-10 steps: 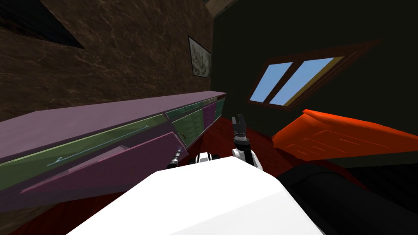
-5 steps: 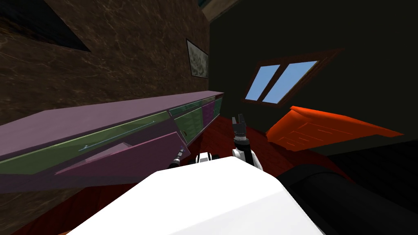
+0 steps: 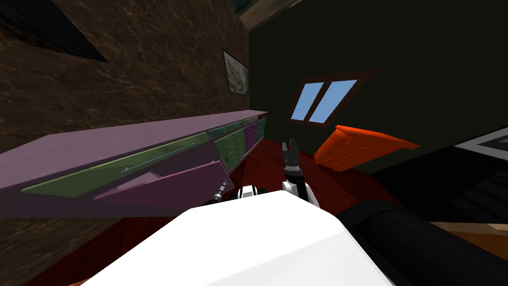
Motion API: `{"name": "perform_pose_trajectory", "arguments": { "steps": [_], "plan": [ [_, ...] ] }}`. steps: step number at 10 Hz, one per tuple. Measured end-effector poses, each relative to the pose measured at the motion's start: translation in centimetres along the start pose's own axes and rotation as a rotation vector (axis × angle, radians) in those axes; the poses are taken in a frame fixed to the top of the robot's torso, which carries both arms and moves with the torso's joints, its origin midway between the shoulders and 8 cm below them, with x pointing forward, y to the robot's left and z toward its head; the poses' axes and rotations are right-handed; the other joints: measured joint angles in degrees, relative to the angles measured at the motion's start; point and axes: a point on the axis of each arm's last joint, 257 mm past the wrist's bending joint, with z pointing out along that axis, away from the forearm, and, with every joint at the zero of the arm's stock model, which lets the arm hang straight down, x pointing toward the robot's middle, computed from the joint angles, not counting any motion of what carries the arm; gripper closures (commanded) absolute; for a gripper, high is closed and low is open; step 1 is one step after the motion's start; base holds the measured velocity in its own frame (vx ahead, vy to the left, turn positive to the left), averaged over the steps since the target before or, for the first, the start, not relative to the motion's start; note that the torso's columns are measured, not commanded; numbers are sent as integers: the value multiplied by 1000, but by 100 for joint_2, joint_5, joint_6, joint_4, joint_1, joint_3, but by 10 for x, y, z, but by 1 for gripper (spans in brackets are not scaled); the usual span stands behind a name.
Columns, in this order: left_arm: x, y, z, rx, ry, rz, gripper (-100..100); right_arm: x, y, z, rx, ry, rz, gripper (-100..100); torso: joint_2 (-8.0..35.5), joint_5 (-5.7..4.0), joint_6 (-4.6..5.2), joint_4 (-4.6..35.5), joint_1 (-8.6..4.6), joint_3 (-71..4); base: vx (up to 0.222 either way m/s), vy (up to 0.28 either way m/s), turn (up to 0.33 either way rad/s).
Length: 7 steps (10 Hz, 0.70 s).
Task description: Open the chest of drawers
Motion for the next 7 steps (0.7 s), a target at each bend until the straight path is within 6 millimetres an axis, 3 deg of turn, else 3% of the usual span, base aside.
{"name": "perform_pose_trajectory", "arguments": {
  "steps": [3,7],
  "plan": [
    [28,-12,-2,32,63,28,100,0,0,0,0,0,0,0,-19,8,2,1,5,-9,-205,106,-120],
    [56,-18,-17,69,136,73,100,0,0,0,0,0,0,0,-21,27,21,-12,26,-8,-122,116,-128]
  ]
}}
